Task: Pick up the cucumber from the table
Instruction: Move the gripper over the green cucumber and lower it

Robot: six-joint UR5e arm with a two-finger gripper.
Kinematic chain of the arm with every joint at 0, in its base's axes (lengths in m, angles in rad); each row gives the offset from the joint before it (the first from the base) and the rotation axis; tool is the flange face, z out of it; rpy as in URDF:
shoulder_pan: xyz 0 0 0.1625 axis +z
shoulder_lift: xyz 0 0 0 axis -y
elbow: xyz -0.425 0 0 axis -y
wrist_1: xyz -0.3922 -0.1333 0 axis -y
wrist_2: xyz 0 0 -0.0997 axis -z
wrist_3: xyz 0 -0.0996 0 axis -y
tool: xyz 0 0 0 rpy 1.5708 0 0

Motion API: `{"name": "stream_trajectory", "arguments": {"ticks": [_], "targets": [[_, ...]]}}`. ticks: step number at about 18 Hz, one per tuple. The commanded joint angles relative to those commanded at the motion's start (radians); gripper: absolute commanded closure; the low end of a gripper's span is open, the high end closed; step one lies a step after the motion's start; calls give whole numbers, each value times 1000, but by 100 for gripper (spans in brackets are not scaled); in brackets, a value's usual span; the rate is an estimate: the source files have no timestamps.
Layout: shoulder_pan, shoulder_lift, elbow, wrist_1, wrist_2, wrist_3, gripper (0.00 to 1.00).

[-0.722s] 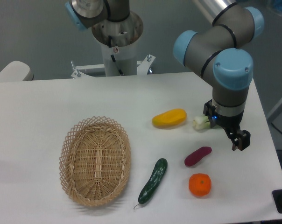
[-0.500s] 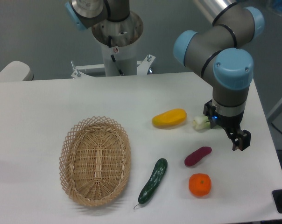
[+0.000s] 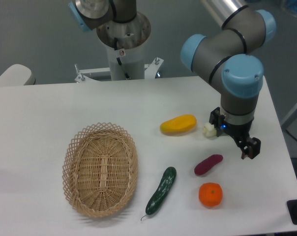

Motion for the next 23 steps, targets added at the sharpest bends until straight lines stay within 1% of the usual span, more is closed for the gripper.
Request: {"name": "stream_trajectory", "arguments": {"ticks": [3, 5, 6, 8, 11, 13, 20, 21, 23], "targets": [[-29, -20, -3, 0, -64, -187, 0], [-35, -29, -18, 3, -116, -281, 0], [-37, -37, -32, 9, -138, -296, 0], [-54, -46, -70, 67, -161, -312, 0], [-80, -72, -129, 142, -160, -365, 0], [-103, -89, -143, 190, -158, -393, 0], [-138, -130, -144, 201, -157, -395, 0], [-138, -135, -144, 206, -157, -392, 0], [-138, -146, -146, 233, -155, -386, 0]]}}
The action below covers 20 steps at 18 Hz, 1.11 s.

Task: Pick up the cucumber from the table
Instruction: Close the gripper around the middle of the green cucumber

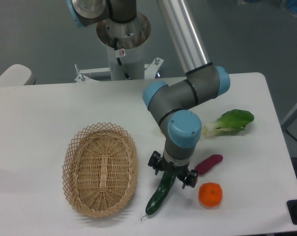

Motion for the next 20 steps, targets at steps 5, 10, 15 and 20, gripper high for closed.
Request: {"name": "stream_trajectory", "arguments": {"ticks": [5, 10, 15, 20], "targets": [[-2, -25, -6, 28, 5, 0, 0], [-14, -31, -18, 49, 8, 0, 8], [-14, -28, -17, 49, 6, 3, 68], [-9, -17, -3, 48, 6, 15, 78]]}}
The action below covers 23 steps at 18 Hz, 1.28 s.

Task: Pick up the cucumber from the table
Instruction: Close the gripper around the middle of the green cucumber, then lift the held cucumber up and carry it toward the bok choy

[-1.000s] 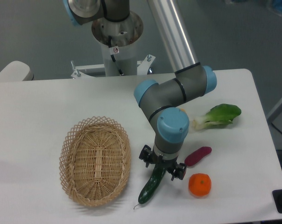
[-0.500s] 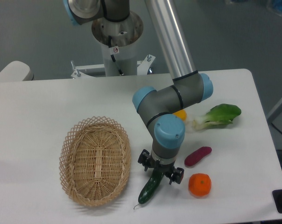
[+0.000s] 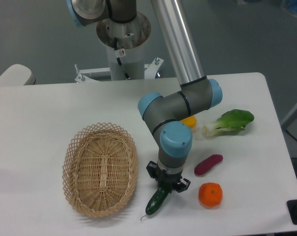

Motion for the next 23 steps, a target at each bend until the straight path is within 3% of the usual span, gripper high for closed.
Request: {"name": "stream_trajectory", "arguments": {"ticks": [6, 10, 16, 23], "targets": [[11, 78, 40, -44, 2, 45, 78], [57, 150, 115, -194, 2, 133, 78], [162, 238, 127, -311, 2, 377, 78], [222, 272, 117, -330, 2, 517, 78]]}}
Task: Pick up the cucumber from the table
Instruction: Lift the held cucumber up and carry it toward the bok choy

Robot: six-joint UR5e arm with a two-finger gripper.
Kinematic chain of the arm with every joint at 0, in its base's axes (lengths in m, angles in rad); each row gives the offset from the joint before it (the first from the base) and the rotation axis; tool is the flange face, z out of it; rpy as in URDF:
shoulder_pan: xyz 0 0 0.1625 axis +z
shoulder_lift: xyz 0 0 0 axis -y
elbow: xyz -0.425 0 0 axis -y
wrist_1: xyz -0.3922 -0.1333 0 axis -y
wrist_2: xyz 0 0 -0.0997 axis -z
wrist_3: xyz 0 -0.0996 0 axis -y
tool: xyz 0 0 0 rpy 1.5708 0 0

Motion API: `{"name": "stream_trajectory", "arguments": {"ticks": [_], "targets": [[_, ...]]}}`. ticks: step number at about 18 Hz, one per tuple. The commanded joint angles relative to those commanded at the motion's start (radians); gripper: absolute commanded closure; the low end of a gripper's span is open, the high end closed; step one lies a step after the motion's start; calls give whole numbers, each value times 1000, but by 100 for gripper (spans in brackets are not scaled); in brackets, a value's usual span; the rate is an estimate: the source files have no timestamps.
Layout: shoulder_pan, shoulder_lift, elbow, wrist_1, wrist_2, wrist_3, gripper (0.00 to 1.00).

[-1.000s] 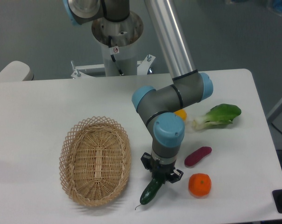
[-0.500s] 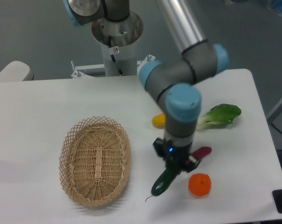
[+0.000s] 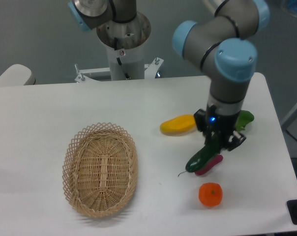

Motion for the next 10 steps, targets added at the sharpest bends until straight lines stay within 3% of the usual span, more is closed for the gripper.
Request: {"name": "stream_trajectory", "arguments": {"ticks": [10], "targets": [[8, 6, 5, 2, 0, 2, 78]]}}
